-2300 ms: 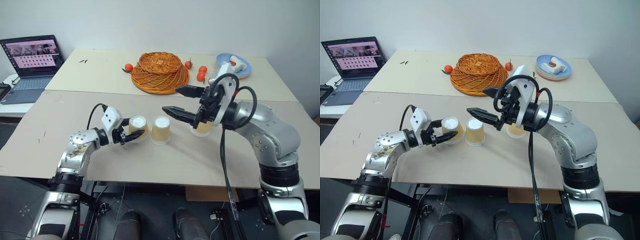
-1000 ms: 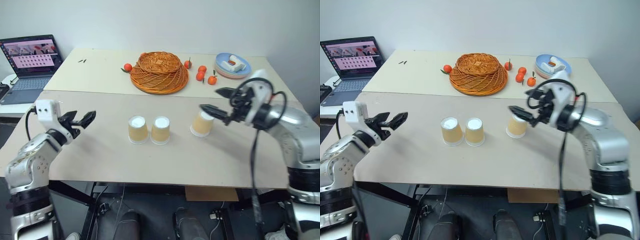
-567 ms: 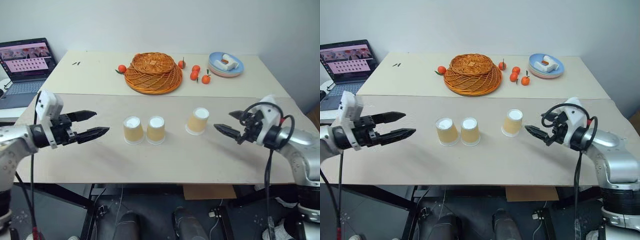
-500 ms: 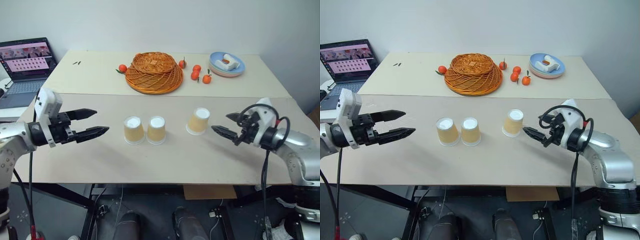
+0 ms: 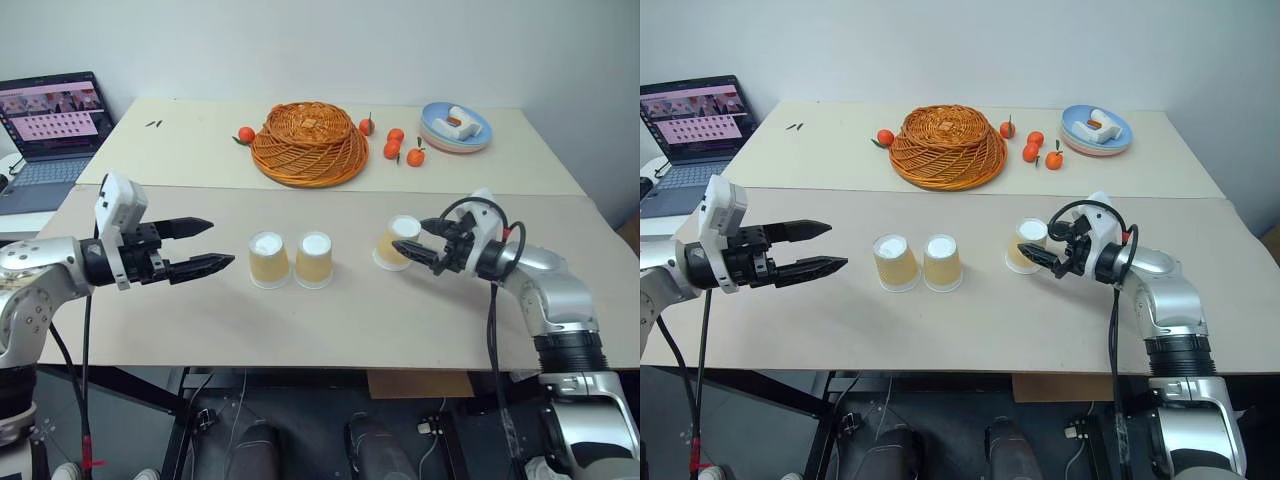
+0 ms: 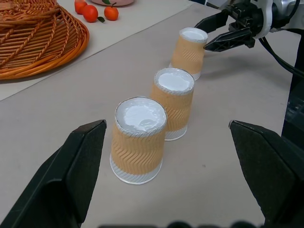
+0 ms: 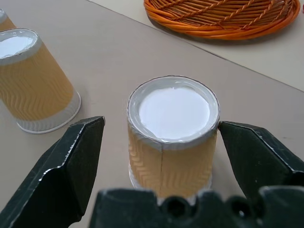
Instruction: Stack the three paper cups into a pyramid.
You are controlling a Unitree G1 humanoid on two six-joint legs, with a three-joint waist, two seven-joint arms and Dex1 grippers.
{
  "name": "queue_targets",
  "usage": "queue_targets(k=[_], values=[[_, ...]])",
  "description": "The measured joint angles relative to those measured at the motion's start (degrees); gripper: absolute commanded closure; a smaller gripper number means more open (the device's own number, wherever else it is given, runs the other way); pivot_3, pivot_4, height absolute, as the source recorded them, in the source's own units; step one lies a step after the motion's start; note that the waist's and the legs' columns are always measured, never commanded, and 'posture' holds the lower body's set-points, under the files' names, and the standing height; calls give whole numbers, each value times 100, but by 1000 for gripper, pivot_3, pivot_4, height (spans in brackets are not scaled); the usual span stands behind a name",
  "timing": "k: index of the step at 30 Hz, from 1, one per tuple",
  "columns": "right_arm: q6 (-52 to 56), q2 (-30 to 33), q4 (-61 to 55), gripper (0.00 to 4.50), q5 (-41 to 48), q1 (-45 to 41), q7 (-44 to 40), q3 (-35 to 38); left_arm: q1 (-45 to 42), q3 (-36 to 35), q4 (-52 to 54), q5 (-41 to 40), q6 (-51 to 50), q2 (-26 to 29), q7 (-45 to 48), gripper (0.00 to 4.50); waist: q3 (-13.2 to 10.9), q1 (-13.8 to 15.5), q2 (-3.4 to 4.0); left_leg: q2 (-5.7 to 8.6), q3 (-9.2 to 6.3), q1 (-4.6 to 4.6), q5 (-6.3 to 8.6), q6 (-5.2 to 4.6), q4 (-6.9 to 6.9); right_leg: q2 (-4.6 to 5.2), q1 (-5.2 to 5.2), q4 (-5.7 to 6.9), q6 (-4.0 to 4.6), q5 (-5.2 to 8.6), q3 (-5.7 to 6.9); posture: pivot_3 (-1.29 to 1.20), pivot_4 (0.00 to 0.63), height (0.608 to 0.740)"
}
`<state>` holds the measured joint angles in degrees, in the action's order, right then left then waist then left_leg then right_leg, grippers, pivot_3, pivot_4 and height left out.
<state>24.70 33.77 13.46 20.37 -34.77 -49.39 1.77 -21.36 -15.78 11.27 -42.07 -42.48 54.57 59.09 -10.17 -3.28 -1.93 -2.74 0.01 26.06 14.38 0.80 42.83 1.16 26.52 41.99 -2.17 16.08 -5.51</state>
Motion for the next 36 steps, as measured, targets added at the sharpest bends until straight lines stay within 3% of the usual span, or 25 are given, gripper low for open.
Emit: queue_targets(k=[17,20,23,24,33,36], values=[[-212,-405,517,0,-118,-282,-62,-75,37,0,2,54,30,-22,45,93,-3,-2,0,0,-1,0,0,0,1,0,0,3,9,-6,1,0,150,671],[-213,-430,517,585,-119,-288,-62,-75,53,3,2,124,80,-22,56,0,-3,-2,0,0,-1,0,0,0,1,0,0,3,10,-6,1,0,150,671],[-215,-471,518,1694,-124,-301,-58,-75,105,41,1,168,129,-23,88,0,-3,-6,0,0,-2,0,0,0,1,0,0,3,11,-7,1,0,150,671],[-215,-483,518,1801,-124,-309,-54,-75,116,62,1,172,130,-27,100,0,-4,-5,1,0,-2,0,0,0,1,0,0,4,11,-7,1,0,150,671],[-163,-517,253,1841,-108,-429,-42,-74,150,143,1,242,197,-35,165,0,-5,-10,2,0,-2,1,0,0,1,0,2,5,16,-10,1,0,150,671],[241,-479,90,1841,129,-898,-139,-68,149,165,-7,252,243,-38,187,0,-23,-38,14,0,-1,2,0,0,6,0,6,8,22,-16,0,0,150,671]])
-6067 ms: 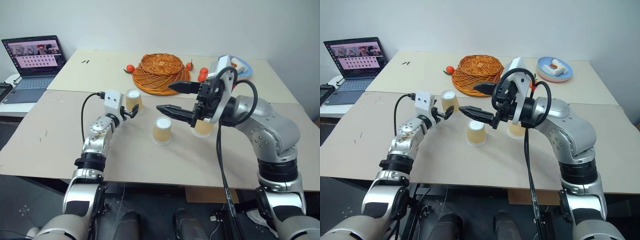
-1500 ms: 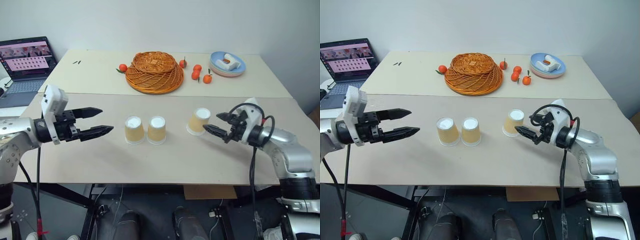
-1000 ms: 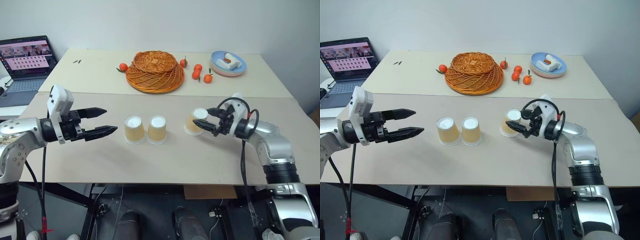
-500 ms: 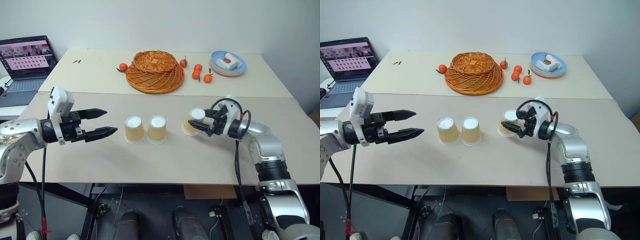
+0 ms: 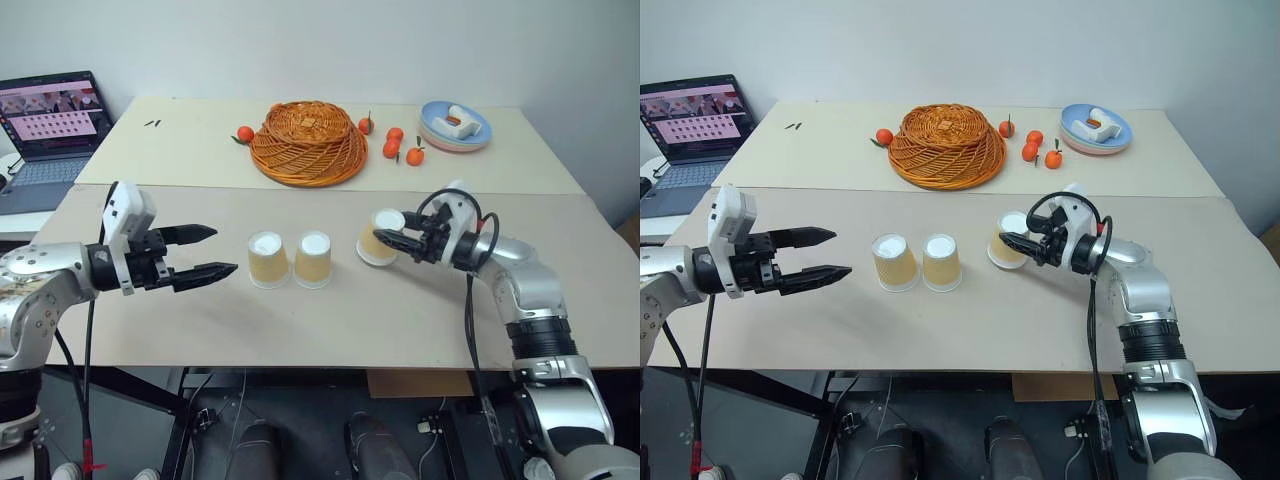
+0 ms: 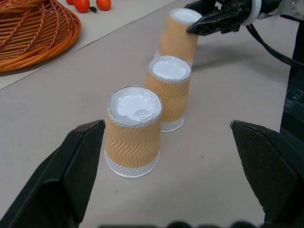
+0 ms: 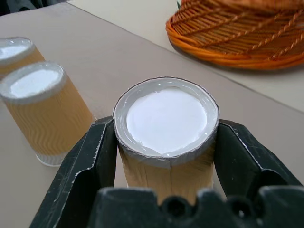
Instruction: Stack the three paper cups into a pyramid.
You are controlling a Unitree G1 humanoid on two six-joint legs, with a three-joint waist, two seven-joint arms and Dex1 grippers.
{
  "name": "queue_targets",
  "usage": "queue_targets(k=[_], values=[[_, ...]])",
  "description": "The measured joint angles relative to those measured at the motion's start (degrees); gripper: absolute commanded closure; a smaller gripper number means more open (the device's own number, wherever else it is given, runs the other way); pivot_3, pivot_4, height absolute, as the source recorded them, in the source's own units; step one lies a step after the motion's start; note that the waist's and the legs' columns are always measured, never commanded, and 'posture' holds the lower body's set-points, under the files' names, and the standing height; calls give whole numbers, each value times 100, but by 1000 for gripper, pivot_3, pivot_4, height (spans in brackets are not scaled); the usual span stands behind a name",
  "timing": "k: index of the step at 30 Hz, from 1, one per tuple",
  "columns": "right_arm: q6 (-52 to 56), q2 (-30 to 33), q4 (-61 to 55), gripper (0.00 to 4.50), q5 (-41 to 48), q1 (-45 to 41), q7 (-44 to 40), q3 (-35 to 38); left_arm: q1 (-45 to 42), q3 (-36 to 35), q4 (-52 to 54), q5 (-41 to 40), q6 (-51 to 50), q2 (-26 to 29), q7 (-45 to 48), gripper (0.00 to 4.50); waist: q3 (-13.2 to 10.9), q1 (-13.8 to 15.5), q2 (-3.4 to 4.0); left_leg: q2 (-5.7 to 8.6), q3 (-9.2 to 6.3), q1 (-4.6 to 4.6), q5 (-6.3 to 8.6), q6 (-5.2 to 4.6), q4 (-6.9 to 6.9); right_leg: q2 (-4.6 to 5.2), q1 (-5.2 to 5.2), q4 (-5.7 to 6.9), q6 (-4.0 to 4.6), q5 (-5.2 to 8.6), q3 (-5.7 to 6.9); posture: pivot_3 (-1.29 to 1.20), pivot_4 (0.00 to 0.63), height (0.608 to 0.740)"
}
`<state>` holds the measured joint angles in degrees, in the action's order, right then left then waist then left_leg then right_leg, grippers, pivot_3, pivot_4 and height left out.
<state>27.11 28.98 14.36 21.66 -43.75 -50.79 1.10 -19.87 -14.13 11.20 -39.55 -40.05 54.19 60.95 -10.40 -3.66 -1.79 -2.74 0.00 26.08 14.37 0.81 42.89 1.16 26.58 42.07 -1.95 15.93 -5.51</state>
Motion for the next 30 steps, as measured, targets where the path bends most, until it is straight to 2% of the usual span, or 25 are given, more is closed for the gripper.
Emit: queue_targets(k=[4,7,11,15,23,30], values=[[746,169,-38,1841,323,-1570,-208,51,-52,168,-62,16,9,-17,60,0,-28,-23,23,-5,-7,9,-3,1,-8,-4,14,3,10,-12,10,0,150,671],[1229,164,-43,1841,460,-2179,-584,-114,-95,227,-101,57,17,-26,101,0,-26,-17,21,-6,-12,13,-1,-1,-13,-3,14,0,17,-13,17,0,150,671],[1894,-194,27,1841,618,-2355,-918,-566,-205,293,-152,122,43,-66,113,0,-28,-16,20,2,-11,31,-1,0,-6,5,29,2,19,-16,14,0,150,671],[2092,-413,-150,1841,645,-2391,-1109,-961,-203,303,-154,124,45,-100,113,0,-28,-11,20,1,-12,31,-1,0,-6,5,30,3,18,-16,16,0,150,671],[2060,-733,-258,1841,539,-2393,-1268,-1355,-163,297,-148,124,44,-101,93,0,-28,-9,20,1,-12,31,-1,0,-6,5,31,3,18,-16,17,0,150,671],[1545,-888,316,1841,119,-2494,-1335,-1447,-8,250,-12,116,21,-102,22,0,-28,-17,20,0,-11,31,-2,1,-6,5,34,4,19,-16,17,0,150,671]])
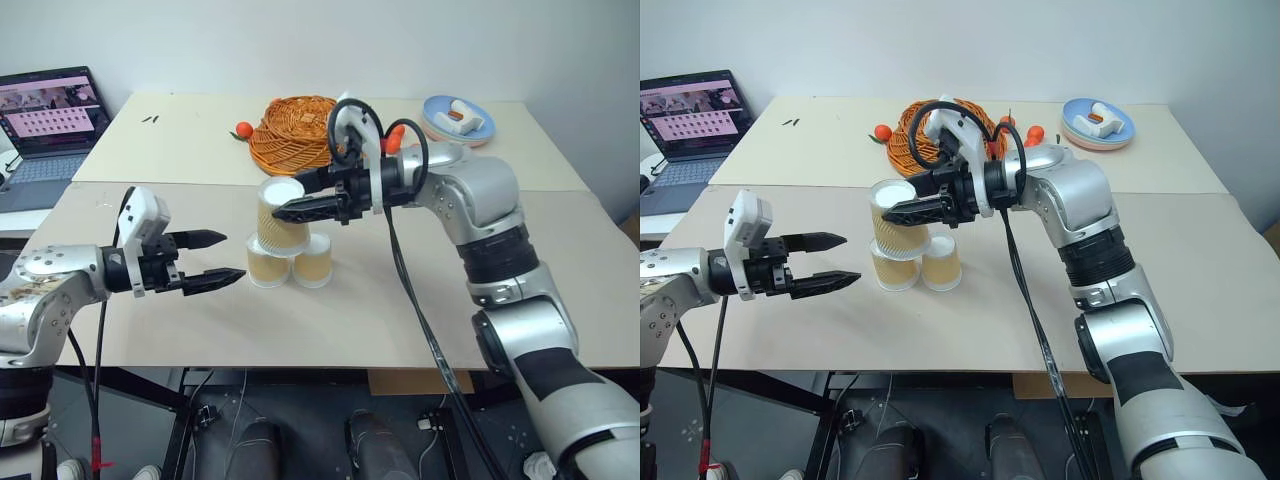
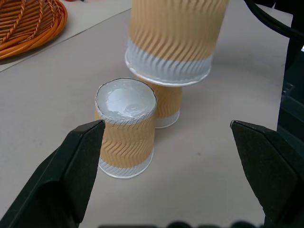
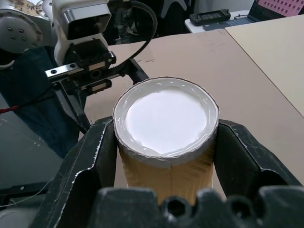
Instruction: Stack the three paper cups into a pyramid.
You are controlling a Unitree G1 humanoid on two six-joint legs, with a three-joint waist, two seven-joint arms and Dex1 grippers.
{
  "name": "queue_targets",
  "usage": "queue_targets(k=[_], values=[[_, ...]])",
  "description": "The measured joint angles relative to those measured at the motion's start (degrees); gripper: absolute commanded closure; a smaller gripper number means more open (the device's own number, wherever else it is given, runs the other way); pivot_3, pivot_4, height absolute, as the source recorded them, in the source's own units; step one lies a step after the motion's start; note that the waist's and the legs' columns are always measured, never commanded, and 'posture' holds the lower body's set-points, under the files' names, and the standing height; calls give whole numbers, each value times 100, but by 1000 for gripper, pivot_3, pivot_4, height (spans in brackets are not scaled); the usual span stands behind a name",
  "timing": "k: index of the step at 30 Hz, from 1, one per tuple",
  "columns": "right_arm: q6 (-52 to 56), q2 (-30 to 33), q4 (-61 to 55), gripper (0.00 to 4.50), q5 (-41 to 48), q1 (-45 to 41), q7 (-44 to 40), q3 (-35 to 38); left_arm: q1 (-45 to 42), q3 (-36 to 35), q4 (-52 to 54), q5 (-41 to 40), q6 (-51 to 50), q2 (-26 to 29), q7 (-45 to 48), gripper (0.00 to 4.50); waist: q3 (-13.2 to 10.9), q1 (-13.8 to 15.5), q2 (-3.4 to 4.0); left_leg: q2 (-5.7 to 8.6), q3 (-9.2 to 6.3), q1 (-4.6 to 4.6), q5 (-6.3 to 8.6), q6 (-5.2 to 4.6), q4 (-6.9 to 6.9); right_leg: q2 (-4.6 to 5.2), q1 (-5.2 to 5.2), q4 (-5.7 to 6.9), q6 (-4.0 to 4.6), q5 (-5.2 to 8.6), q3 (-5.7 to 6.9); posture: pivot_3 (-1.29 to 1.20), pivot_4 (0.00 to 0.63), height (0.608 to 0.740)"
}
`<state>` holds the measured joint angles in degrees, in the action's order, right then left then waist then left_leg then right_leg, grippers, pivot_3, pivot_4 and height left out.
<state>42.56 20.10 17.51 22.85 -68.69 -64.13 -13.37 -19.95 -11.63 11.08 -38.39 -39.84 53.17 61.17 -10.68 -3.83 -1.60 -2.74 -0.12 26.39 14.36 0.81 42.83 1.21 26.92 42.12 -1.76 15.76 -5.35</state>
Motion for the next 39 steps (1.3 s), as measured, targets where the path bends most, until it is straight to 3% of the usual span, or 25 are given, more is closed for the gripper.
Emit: queue_targets(k=[17,18,21,27,35,39], values=[[-761,-161,910,1841,-599,-28,-284,-48,46,-76,151,-13,-32,0,-110,0,0,-4,0,0,0,0,0,0,0,0,1,3,1,-1,0,0,150,671],[-772,-167,920,856,-608,-28,-285,-45,46,-76,151,-13,-32,1,-116,0,0,-4,0,0,0,0,0,1,1,0,1,3,1,-1,0,0,150,671],[-782,-172,925,74,-647,-27,-296,-46,46,-76,151,-13,-32,1,-131,0,0,-7,0,0,0,0,-1,1,0,0,2,4,1,-1,0,0,150,671],[-687,-211,846,74,-539,-35,-355,102,45,-76,151,-13,-32,1,-152,0,0,-5,0,0,0,1,-1,1,0,0,3,4,1,-1,0,0,150,671],[-55,-102,439,74,239,-780,-180,1016,45,-76,153,-15,-39,-3,-205,0,-2,-4,1,-1,0,2,-1,1,-1,0,6,4,2,-1,1,0,150,671],[227,93,787,74,738,-1274,795,2159,207,-478,198,-195,-193,-393,-769,0,-2,28,0,0,0,3,-1,1,0,3,3,0,2,-1,1,0,150,671]])
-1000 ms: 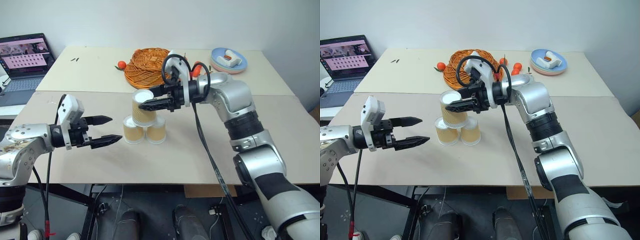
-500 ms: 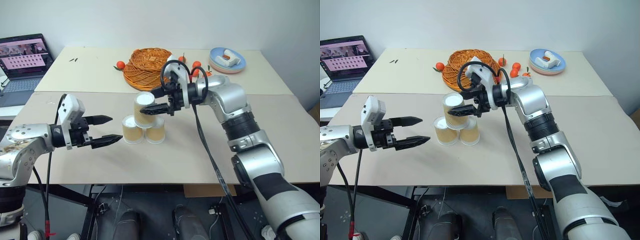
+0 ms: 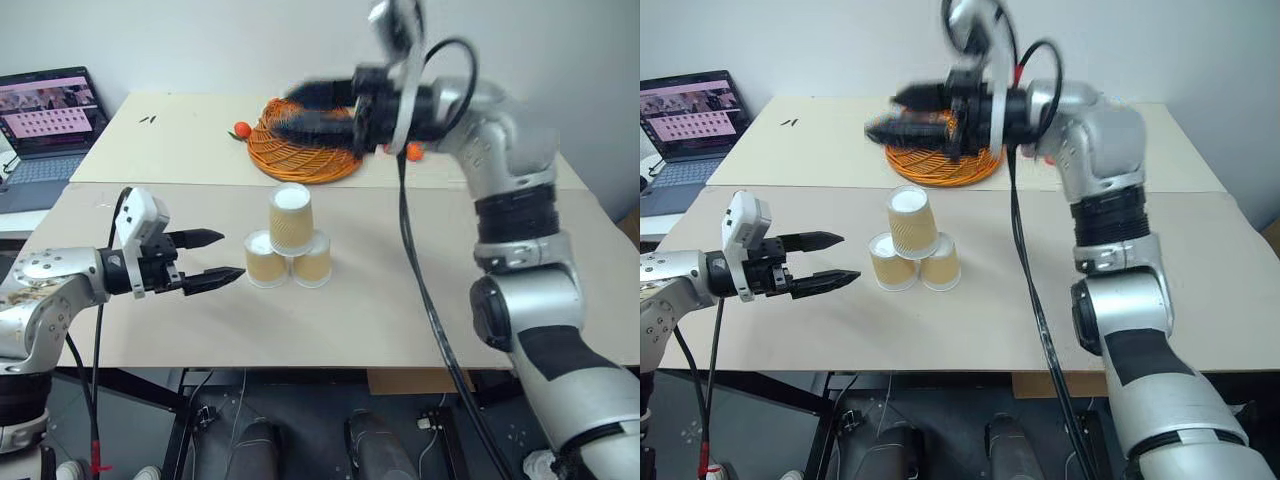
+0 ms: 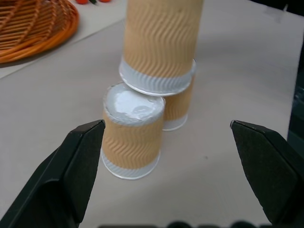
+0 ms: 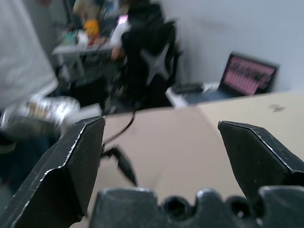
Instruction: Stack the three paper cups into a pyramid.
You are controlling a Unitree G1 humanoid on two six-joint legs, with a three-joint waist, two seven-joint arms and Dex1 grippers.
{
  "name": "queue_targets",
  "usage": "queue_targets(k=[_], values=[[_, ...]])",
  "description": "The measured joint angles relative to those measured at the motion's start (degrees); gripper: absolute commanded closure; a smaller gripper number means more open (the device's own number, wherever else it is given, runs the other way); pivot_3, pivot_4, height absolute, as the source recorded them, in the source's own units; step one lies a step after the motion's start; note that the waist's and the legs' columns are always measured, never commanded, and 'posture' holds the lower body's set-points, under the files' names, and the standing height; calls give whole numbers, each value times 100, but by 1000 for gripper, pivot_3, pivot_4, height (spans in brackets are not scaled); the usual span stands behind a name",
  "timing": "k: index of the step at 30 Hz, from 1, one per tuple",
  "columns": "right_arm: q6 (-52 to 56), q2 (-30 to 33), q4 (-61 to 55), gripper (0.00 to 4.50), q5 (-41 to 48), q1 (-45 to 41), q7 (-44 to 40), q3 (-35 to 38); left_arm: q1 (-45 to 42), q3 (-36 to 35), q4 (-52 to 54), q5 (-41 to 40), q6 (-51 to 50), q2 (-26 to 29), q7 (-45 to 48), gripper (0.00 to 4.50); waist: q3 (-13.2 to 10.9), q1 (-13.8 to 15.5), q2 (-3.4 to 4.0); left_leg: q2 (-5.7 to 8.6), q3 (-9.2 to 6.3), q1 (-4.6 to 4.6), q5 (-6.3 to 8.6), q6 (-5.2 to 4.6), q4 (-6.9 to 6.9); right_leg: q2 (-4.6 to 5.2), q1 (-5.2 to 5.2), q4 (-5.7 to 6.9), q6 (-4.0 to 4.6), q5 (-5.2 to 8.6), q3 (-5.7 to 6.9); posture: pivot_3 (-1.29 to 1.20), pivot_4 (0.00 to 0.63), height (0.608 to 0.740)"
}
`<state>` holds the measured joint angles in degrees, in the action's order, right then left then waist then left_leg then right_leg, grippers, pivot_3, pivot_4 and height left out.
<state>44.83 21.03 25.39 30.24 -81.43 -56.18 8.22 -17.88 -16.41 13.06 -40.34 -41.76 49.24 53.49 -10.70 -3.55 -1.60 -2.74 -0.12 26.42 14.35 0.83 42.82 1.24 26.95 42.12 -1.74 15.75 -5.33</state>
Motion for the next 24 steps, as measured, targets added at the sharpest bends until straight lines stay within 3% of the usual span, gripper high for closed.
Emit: queue_targets(k=[1,5,11,15,24], values=[[13,247,-5,74,14,-9,463,398,149,-276,-24,14,-5,-243,-390,0,1,33,-5,1,-1,2,0,0,0,5,0,0,-1,1,3,0,150,671],[-391,971,-404,74,-877,1029,1862,545,663,-869,-55,356,16,-812,-1631,0,23,93,-41,8,4,1,1,0,2,13,-5,-5,-3,0,-3,0,150,671],[-324,845,-802,74,-2104,3465,3623,144,909,-1180,-207,1134,609,-1916,-3378,0,24,105,-43,15,12,7,-6,7,7,15,6,8,-11,-12,-20,0,150,671],[-387,624,-903,74,-2215,3854,4055,157,617,-1170,-770,1736,1275,-2170,-4089,0,22,46,-39,14,15,10,-10,14,8,12,14,11,-12,-22,-24,0,150,671],[-1932,167,-700,74,-2491,4843,4706,220,-354,-1166,-2403,2752,2875,-2463,-5561,0,33,100,-57,16,11,30,-10,14,16,13,12,-1,-19,-25,-20,0,150,671]])
